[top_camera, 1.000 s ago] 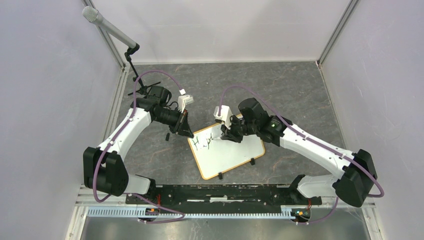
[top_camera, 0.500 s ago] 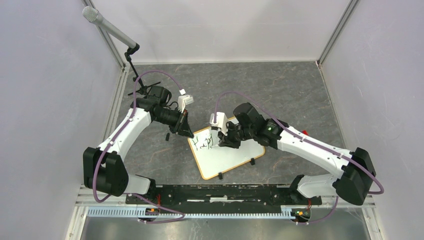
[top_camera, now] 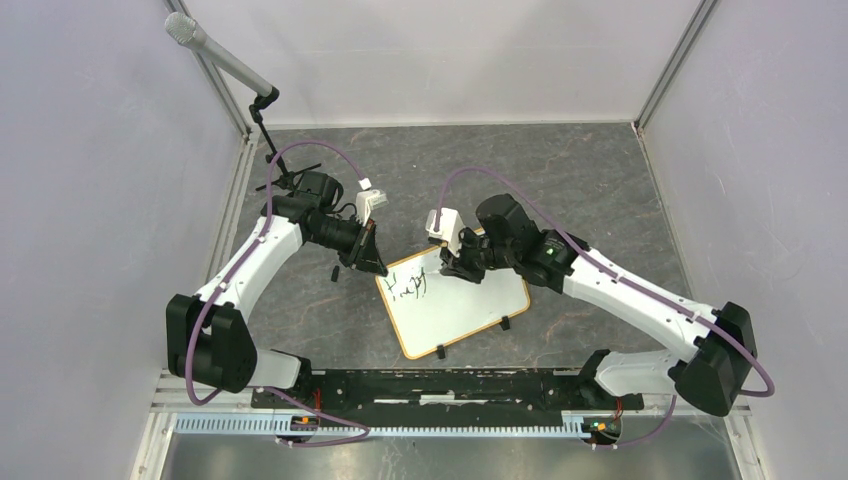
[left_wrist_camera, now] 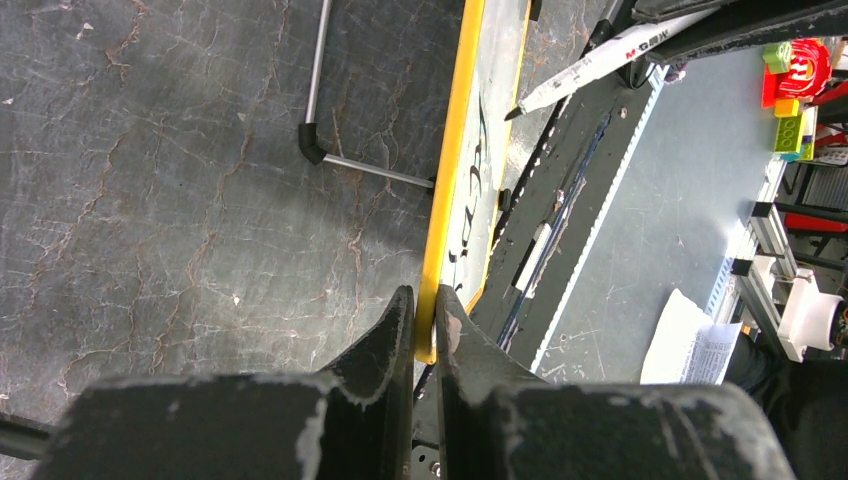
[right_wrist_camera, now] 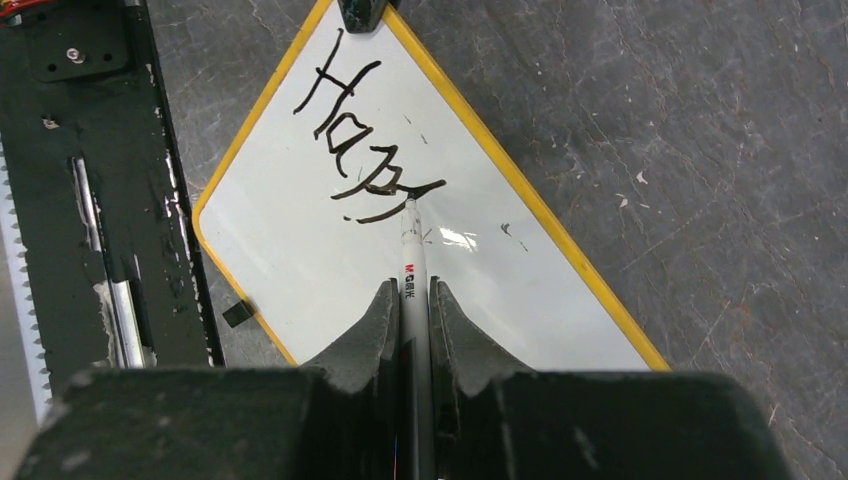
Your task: Write a sentence on the whiteboard
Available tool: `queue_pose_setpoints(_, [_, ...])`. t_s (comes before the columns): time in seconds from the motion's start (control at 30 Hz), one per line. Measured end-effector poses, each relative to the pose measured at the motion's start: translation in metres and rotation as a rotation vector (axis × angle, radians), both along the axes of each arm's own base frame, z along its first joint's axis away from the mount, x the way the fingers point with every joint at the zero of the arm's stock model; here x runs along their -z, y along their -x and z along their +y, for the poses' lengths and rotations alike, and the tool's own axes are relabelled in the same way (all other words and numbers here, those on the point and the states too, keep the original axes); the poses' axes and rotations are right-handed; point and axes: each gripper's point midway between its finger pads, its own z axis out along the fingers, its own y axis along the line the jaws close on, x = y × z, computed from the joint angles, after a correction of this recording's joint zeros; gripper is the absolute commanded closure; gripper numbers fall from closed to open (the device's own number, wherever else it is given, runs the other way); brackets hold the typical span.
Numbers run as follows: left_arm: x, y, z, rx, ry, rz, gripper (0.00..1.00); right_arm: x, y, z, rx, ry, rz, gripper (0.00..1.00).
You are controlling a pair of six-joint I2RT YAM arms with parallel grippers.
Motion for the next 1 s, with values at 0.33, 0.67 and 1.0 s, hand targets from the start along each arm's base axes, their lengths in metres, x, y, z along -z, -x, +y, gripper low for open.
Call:
queue_pose_setpoints(0.33, [0.0,0.0,0.0,0.0,0.0,0.0,0.98,0.008,-0.006,-0.002,0.019,0.03,-0.004,1.0])
queue_pose_setpoints(0.67, [0.0,0.0,0.0,-0.001,-0.002,-0.001,0.98,0.013,-0.008,-0.002,0.024,0.039,0.004,1.0])
queue_pose_setpoints(1.0, [0.001,-0.001,0.0,-0.001,-0.006,-0.005,0.98,0.012,-0.016,-0.008,0.041,0.029,0.018,1.0])
